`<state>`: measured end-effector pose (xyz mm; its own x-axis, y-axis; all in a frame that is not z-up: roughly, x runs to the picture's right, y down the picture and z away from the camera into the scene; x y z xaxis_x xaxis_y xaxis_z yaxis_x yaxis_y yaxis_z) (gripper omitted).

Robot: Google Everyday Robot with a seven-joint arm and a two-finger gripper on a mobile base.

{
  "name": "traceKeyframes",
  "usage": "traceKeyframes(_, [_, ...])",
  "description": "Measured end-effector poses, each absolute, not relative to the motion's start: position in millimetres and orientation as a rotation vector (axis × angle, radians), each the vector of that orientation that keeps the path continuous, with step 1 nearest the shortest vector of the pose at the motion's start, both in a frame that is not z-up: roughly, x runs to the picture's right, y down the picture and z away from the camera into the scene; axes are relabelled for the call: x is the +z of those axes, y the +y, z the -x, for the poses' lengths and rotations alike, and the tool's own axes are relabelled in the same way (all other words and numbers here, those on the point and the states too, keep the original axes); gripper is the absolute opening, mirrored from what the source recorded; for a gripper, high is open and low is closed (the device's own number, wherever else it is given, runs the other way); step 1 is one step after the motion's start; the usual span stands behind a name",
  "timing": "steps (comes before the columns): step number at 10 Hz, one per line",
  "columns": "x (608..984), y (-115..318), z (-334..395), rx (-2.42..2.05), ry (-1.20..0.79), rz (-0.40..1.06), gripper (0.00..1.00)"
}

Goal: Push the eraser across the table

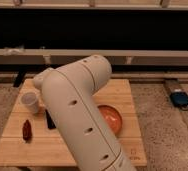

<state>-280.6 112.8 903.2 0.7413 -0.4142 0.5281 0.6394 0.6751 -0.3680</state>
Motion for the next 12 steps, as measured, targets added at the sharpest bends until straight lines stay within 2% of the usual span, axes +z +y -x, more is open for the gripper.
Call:
traceKeyframes(6, [902.7, 127.3, 268.7, -0.588, -0.411, 0.61, 0.0])
traceKeyframes(12, [879.0, 144.5, 244.5, -0.559, -0.375, 0.643, 0.0])
